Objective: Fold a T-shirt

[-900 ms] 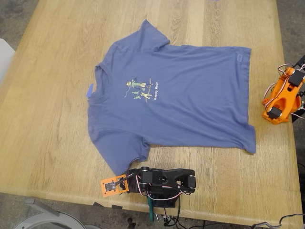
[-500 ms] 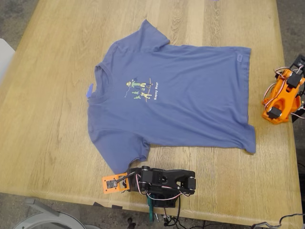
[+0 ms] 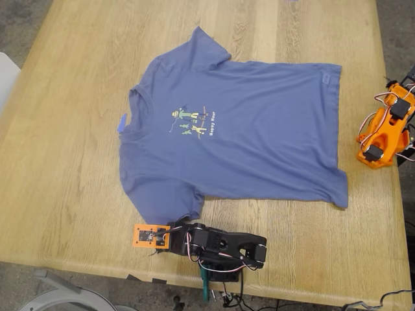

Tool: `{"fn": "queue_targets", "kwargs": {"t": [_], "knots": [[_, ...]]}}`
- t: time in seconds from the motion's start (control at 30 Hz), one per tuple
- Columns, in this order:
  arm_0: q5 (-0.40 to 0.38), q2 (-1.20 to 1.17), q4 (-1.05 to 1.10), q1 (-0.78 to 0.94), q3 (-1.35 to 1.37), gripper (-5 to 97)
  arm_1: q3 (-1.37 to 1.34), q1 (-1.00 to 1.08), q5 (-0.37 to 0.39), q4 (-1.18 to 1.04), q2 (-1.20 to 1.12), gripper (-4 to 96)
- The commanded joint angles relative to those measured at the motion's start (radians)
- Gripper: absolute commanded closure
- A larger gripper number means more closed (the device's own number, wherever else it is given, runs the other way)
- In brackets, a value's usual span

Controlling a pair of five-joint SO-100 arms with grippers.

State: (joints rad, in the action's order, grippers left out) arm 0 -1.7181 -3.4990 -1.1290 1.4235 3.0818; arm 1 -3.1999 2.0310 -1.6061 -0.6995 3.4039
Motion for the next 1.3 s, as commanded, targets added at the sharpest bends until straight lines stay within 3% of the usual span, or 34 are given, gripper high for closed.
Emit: {"fn": "queue_targets", "kwargs": {"t": [0.0,0.2,0.27,0.33,0.43,0.57,0.67,1.0,1.17,1.27], "knots": [[0.014,-0.11,0.017,0.018,-0.017,89,-0.072,-0.008,-0.091,0.064,0.006,86.2],[0.063,-0.112,0.035,0.009,-0.017,88,-0.069,-0.101,-0.14,0.184,0.006,90.0],[0.081,-0.114,0.043,0.008,-0.02,86,-0.063,-0.103,-0.086,0.19,0.006,87.8],[0.097,-0.114,0.051,0.018,-0.028,82,-0.052,-0.081,0.025,0.163,0.006,81.7],[0.106,-0.114,0.087,0.029,-0.041,74,-0.035,-0.061,0.107,0.12,0.006,72.4],[0.123,-0.114,0.101,0.018,-0.061,67,-0.025,-0.075,0.175,0.103,0.006,60.0],[0.129,-0.114,0.132,0.003,-0.071,52,-0.011,-0.106,0.212,0.089,0.006,55.3],[0.201,-0.114,0.238,-0.011,-0.11,35,0.094,-0.239,0.241,0.069,0.006,46.9],[0.167,-0.114,0.285,-0.049,-0.12,29,0.183,-0.278,0.255,-0.009,0.006,45.4],[0.135,-0.11,0.196,-0.074,-0.183,28,0.267,-0.319,0.253,-0.123,0.006,44.8]]}}
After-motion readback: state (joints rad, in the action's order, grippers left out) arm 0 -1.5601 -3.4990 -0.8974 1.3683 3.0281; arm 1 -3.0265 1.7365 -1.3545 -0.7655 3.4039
